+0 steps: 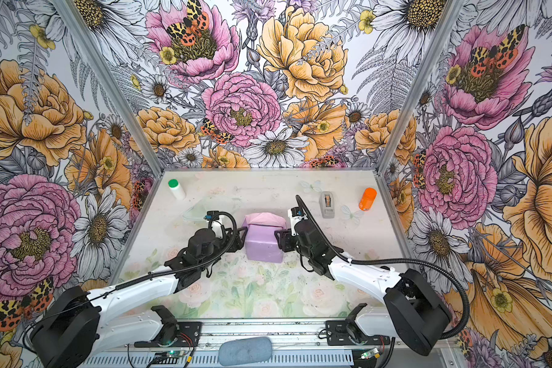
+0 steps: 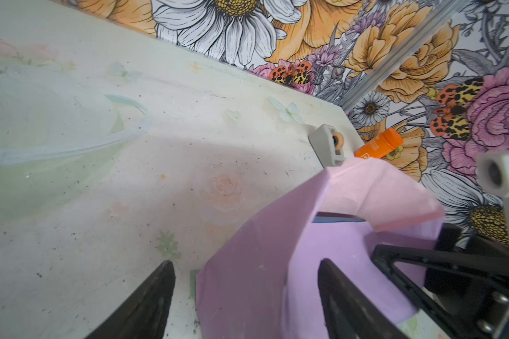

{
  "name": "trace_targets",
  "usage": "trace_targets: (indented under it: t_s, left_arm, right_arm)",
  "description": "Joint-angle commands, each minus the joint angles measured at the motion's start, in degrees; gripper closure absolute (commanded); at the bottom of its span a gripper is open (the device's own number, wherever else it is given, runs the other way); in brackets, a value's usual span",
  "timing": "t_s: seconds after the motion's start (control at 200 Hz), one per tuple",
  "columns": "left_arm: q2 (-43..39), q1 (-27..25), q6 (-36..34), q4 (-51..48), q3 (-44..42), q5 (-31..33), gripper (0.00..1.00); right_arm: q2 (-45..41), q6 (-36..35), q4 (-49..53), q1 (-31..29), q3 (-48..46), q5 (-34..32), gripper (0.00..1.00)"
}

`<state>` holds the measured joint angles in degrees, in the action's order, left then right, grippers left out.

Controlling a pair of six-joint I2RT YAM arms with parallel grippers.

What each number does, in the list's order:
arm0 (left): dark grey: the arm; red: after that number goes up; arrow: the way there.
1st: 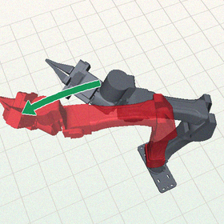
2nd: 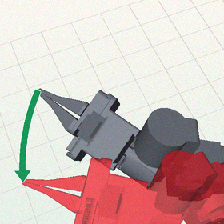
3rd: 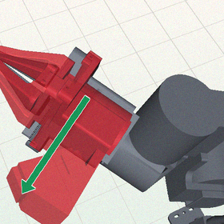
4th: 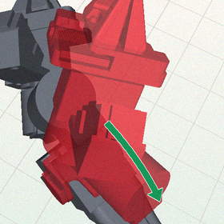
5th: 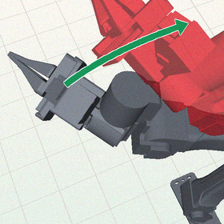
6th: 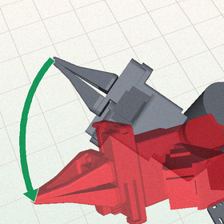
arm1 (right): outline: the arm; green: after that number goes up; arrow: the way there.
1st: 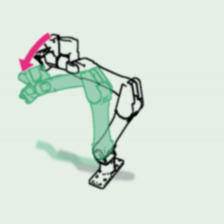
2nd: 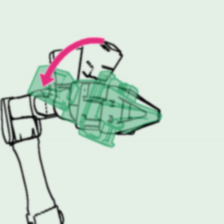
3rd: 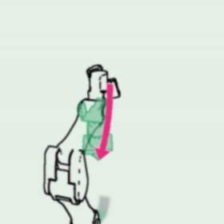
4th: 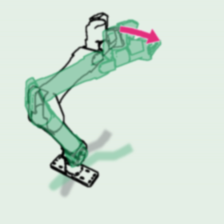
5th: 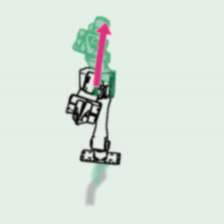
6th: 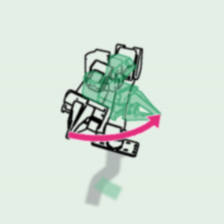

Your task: Wrap the gift box in paper

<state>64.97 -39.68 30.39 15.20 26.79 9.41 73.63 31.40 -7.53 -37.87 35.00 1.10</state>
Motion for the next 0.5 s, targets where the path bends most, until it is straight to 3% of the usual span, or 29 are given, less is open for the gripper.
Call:
trace_targets:
  t_s: [0.0,0.295,0.49]
  left_arm:
    - [-1.2,-0.6,-1.4,-0.5,0.9,0.7,0.22]
    - [5.4,-0.6,1.4,0.2,2.6,1.3,0.25]
    - [8.3,-1.2,2.7,2.8,2.4,1.4,0.35]
  right_arm:
    - [0.9,-1.5,3.9,-0.5,0.6,-0.7,0.42]
    - [0.8,-1.8,4.2,-0.5,0.6,-0.1,0.42]
    - [0.9,-2.6,5.7,-0.5,1.3,-1.7,0.43]
